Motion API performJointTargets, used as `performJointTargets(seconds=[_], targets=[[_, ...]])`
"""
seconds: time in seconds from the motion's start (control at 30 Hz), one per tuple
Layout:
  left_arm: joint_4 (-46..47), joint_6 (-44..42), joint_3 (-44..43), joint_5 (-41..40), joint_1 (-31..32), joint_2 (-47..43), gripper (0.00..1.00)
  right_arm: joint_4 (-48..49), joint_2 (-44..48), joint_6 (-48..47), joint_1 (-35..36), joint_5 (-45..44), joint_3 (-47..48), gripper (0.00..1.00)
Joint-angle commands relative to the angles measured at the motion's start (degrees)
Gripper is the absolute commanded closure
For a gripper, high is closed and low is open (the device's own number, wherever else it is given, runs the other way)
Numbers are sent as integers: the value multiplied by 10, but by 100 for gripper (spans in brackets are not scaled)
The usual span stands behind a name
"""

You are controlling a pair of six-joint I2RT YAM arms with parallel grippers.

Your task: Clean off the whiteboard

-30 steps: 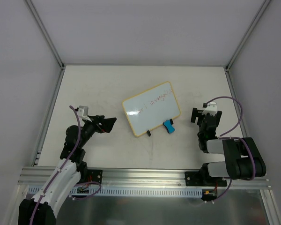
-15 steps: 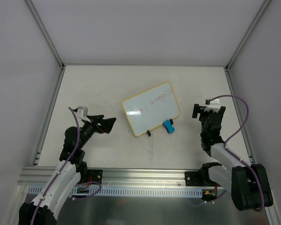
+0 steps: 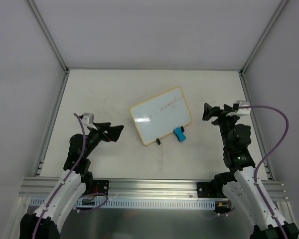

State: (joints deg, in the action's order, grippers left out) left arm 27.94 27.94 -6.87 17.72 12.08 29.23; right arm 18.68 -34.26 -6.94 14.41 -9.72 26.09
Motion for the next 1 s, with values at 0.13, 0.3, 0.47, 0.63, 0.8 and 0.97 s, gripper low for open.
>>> performJointTargets(seconds=[0.13, 0.3, 0.47, 0.63, 0.8, 0.97], targets=[[17, -9, -2, 9, 5, -8, 1, -129, 31, 176, 2, 127, 12, 1], [29, -3, -2, 26, 5, -10, 1, -194, 38, 146, 3, 159, 13, 1], [33, -14, -2, 32, 5, -7, 1, -232, 32, 112, 3, 194, 15, 1], [71, -19, 11, 36, 6, 18, 1, -261, -12, 84, 25, 215, 26, 5], [113, -26, -12, 51, 6, 89, 1, -269, -52, 74, 88, 180, 13, 12], [167, -7, -35, 55, 6, 166, 1, -248, -72, 81, 135, 114, 5, 17]])
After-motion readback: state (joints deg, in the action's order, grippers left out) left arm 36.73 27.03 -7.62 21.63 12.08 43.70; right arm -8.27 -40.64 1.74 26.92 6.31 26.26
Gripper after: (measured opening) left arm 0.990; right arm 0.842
